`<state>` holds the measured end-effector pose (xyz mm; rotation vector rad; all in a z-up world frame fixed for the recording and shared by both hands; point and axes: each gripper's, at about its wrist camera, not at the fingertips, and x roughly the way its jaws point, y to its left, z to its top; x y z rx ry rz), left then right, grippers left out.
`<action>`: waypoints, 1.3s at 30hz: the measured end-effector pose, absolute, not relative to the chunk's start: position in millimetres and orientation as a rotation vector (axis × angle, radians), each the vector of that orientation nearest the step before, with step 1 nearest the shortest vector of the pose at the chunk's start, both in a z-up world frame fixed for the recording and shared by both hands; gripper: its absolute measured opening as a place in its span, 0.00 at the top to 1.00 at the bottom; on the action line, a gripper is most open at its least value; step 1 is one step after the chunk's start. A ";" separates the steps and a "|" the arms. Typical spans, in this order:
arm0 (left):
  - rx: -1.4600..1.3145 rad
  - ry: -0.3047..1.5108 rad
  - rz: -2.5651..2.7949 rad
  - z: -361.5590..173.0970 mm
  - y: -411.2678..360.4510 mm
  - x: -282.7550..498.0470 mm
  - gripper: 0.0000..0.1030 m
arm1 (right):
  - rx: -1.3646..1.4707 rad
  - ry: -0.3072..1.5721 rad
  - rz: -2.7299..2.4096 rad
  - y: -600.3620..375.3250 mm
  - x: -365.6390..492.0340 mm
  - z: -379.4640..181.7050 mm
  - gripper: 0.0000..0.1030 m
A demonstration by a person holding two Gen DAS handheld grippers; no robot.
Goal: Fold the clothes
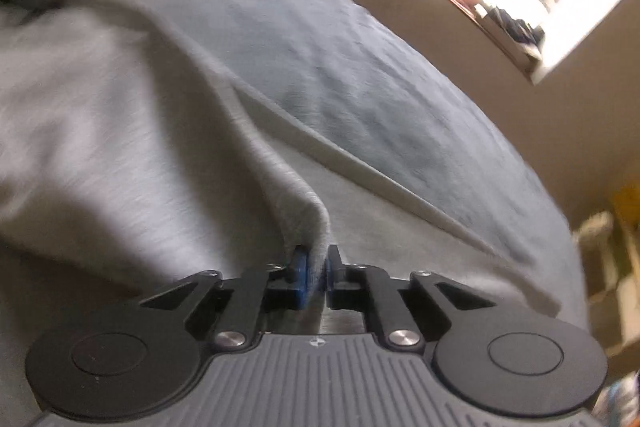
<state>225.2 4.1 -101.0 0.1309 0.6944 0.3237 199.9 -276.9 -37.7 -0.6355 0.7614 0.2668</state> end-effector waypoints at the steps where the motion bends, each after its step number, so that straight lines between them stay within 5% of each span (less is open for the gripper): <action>1: 0.132 0.695 0.323 -100.8 4.5 225.6 0.34 | -0.619 0.754 0.257 -280.8 206.5 -32.9 0.94; 21: 0.150 0.699 0.322 -103.7 5.2 232.3 0.32 | -0.393 0.957 0.319 -303.9 326.7 -68.0 0.91; 23: 0.129 0.704 0.318 -103.0 8.2 232.6 0.32 | -0.250 1.018 0.347 -322.7 338.3 -59.7 0.85; 25: 0.087 0.716 0.311 -100.6 14.0 233.6 0.32 | -0.109 1.071 0.349 -343.9 348.2 -51.6 0.55; 27: 0.022 0.729 0.299 -96.0 22.3 233.6 0.32 | 0.015 1.104 0.335 -364.0 351.7 -43.9 0.41; 31: -0.137 0.720 0.268 -82.3 39.3 225.4 0.32 | 0.200 1.114 0.325 -392.3 346.2 -28.6 0.33; 39: -0.210 0.668 0.231 -49.0 45.0 201.6 0.32 | 0.439 1.029 0.251 -433.1 329.5 -3.9 0.32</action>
